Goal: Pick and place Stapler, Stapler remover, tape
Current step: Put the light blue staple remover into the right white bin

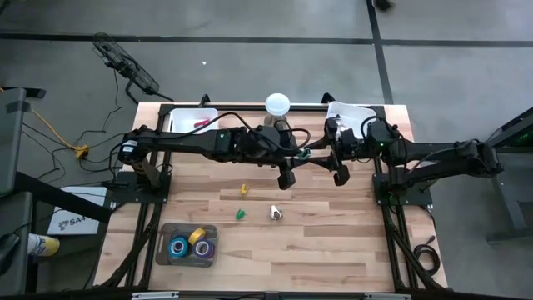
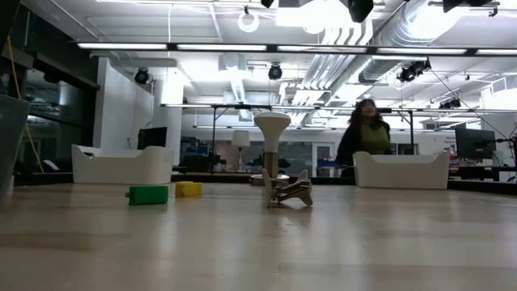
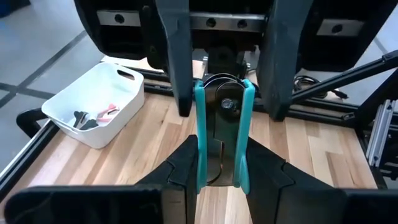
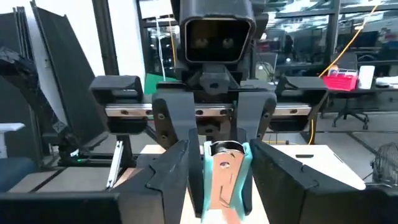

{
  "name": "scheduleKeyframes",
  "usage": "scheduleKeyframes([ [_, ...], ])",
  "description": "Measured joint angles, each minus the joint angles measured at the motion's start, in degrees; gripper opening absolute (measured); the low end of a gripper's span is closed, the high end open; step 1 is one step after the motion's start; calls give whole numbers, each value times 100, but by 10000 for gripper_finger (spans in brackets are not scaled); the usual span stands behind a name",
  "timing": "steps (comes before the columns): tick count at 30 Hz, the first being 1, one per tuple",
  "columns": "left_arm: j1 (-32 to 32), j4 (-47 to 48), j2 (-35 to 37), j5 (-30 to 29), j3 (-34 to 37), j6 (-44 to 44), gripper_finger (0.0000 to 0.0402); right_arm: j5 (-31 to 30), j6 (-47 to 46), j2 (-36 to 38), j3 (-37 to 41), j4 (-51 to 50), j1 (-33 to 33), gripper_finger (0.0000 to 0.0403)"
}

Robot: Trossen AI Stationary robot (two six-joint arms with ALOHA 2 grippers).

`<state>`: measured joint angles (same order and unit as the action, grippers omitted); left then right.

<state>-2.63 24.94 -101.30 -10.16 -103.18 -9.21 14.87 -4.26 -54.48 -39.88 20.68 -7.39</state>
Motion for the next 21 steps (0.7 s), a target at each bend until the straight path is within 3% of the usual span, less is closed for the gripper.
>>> scheduleKeyframes([
  [8,-3,-103,0,98,4,86,86,-43,-227,-308,0,278,153,157],
  [17,-3,-151,0,170,2,86,86,2,-288,-346,0,499,193,87],
  [21,-2,-152,0,199,2,80,86,0,-313,-341,0,497,189,83],
])
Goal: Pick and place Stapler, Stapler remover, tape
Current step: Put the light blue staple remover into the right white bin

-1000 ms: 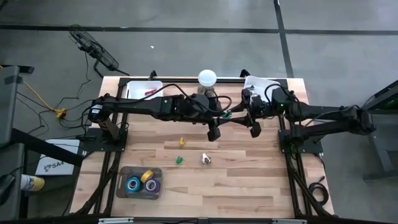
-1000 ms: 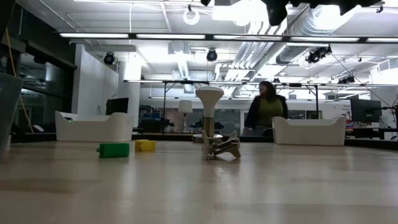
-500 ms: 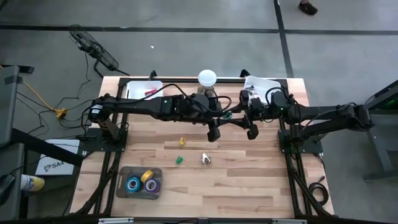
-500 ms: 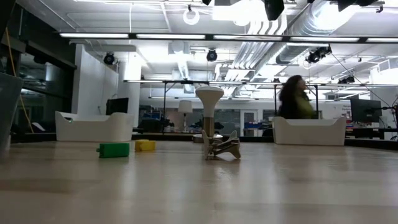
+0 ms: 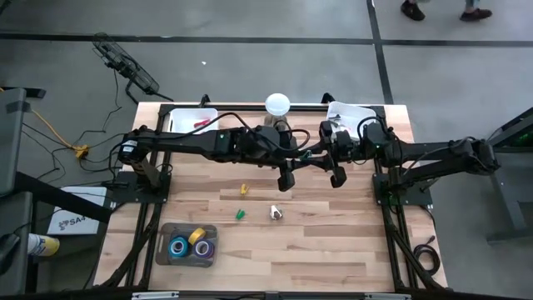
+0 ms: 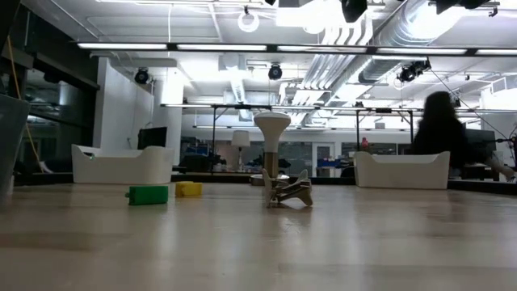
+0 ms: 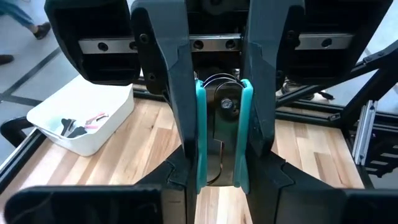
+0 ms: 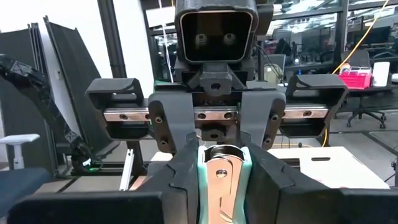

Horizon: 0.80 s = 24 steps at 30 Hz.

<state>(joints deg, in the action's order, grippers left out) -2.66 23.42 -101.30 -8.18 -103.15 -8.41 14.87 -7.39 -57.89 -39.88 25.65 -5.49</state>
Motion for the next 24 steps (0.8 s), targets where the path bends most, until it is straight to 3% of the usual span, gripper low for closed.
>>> scheduleKeyframes([
  [5,0,21,0,11,0,-180,92,11,-156,0,0,-8,-22,83],
  [12,4,193,0,-43,0,-166,228,-220,-247,24,0,-208,-64,83],
  [16,7,594,0,-295,0,-172,278,-350,-323,26,0,-534,-205,83],
  [24,7,1747,197,-891,-4,-598,296,-1404,-287,111,-334,-2248,-653,83],
])
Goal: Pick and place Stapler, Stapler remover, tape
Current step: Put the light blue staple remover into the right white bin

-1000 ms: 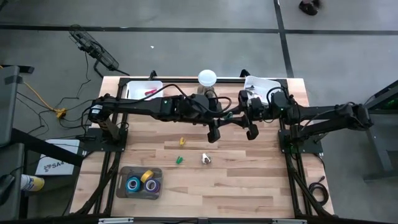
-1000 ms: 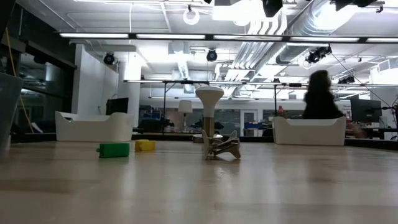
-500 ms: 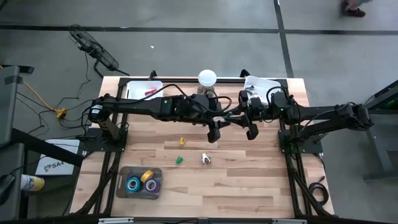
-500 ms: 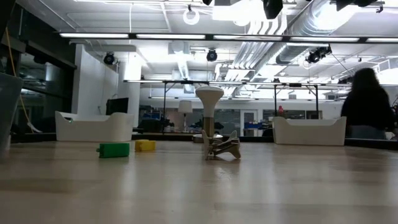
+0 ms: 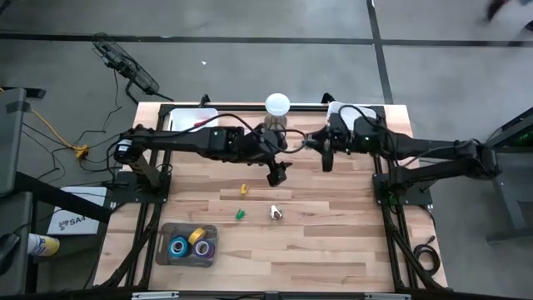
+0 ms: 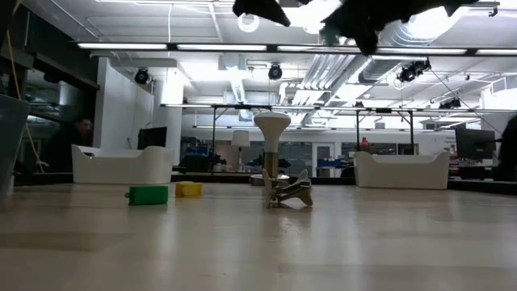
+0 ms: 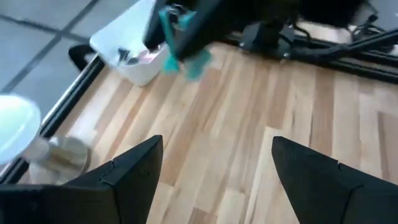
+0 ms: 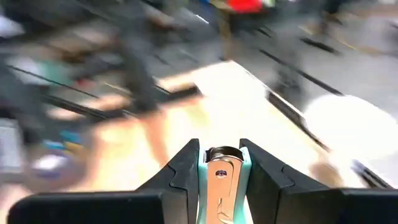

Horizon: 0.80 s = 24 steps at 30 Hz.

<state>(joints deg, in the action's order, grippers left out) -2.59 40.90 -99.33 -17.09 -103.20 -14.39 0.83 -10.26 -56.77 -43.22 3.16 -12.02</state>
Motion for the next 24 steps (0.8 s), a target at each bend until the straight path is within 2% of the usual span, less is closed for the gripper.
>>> scheduleKeyframes([
  [6,-2,557,125,-49,-7,-333,297,-1414,-68,0,-140,-1468,-602,83],
  [10,-2,782,165,-80,2,-511,297,-1977,-173,-11,-122,-2158,-1230,83],
  [15,-2,914,168,-157,4,-588,297,-2083,-211,-68,-81,-2607,-2195,83],
  [24,-2,936,168,-170,4,-719,298,-1500,-70,-865,-83,-2599,-3720,83],
])
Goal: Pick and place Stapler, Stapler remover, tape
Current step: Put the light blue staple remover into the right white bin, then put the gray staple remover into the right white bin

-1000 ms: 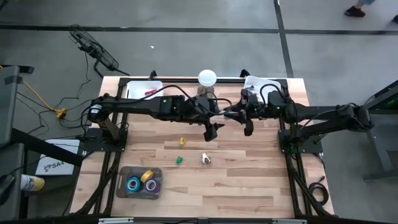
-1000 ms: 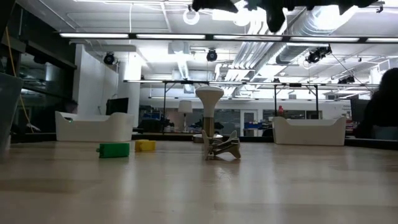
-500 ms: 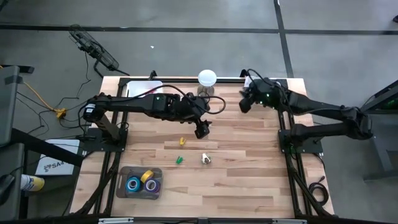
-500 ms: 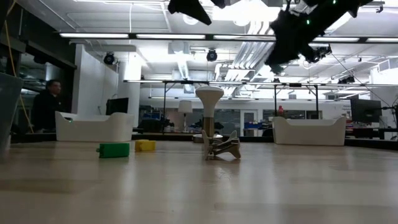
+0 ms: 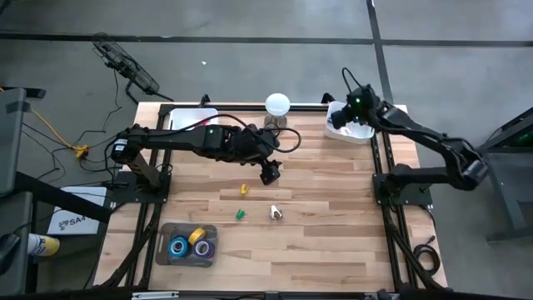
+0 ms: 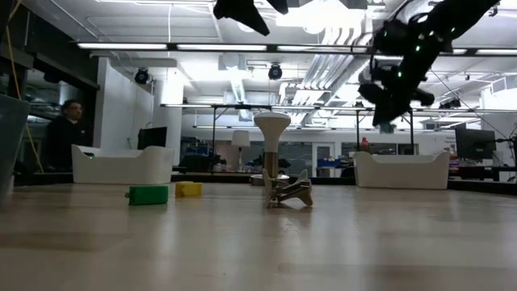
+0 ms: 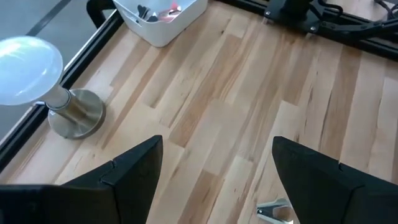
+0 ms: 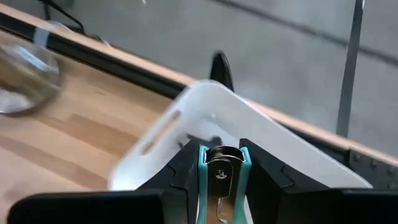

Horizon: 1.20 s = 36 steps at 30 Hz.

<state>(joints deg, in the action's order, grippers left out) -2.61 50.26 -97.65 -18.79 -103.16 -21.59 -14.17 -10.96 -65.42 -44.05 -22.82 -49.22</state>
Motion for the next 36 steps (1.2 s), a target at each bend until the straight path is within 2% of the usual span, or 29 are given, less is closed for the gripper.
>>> scheduleKeyframes([
  [8,-2,334,0,5,-2,-336,298,450,91,-977,2,138,-770,83],
  [16,-2,551,0,65,40,-759,298,620,96,-1454,2,121,-943,87],
  [22,-2,563,-2,166,221,-1150,298,415,63,-1376,2,124,-941,202],
  [26,-2,524,-2,279,386,-1556,298,423,89,-1244,2,114,-941,259],
  [29,-2,516,-2,395,498,-2058,298,700,82,-1114,2,105,-941,279],
  [32,-2,273,-2,823,655,-2288,298,1141,61,-954,2,100,-941,284],
  [34,-27,28,-2,1278,843,-1921,298,1468,71,-821,2,100,-922,285],
  [36,-93,-201,-2,1479,1056,-1269,298,1801,91,-695,2,85,-891,285],
])
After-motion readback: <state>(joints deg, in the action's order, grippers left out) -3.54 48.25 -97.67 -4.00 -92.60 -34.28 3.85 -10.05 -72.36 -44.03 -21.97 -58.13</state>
